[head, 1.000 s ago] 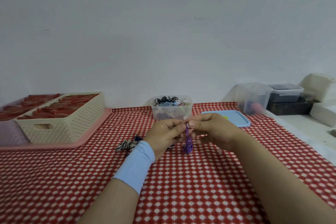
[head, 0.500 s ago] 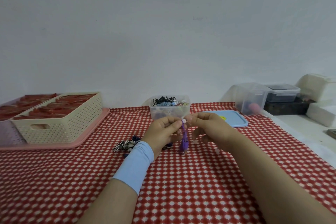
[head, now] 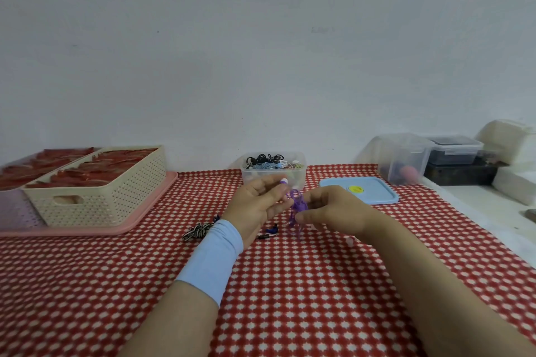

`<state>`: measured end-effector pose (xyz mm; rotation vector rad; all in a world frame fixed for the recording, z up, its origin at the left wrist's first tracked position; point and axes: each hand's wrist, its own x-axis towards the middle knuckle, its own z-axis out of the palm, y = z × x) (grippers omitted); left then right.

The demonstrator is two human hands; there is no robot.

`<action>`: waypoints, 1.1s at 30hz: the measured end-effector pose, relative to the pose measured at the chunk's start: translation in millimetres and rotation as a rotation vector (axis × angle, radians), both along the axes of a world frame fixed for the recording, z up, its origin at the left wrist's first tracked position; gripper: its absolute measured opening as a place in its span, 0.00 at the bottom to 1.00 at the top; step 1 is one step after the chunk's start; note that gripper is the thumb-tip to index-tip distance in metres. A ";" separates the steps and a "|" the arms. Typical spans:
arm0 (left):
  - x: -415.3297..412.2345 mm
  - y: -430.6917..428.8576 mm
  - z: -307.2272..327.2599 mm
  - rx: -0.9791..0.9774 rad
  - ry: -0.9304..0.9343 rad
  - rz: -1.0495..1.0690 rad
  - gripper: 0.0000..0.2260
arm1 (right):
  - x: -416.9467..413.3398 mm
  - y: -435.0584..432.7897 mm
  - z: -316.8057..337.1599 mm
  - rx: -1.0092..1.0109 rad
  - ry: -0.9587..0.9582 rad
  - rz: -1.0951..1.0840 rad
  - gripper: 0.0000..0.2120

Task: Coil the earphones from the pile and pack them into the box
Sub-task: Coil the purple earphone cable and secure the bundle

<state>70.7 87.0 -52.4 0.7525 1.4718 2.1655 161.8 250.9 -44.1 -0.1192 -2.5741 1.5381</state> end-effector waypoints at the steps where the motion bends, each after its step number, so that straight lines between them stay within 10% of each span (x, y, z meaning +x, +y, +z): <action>1: -1.2 -0.7 0.4 -0.005 0.001 0.017 0.06 | -0.1 0.5 0.5 -0.040 0.006 -0.011 0.05; 7: -13.7 -2.3 -7.2 -0.223 0.144 0.206 0.04 | -1.1 4.4 1.4 -0.114 -0.032 -0.046 0.08; 13: -19.7 3.0 -14.3 -0.689 0.672 0.304 0.07 | 2.0 9.6 4.0 0.262 -0.140 -0.129 0.18; 17: -19.2 3.1 -14.1 -0.840 0.709 0.281 0.12 | 4.0 30.1 6.8 0.336 -0.039 -0.272 0.05; 33: -16.8 -13.5 1.8 -1.160 0.899 0.150 0.08 | 5.9 51.7 7.2 0.626 -0.303 -0.295 0.08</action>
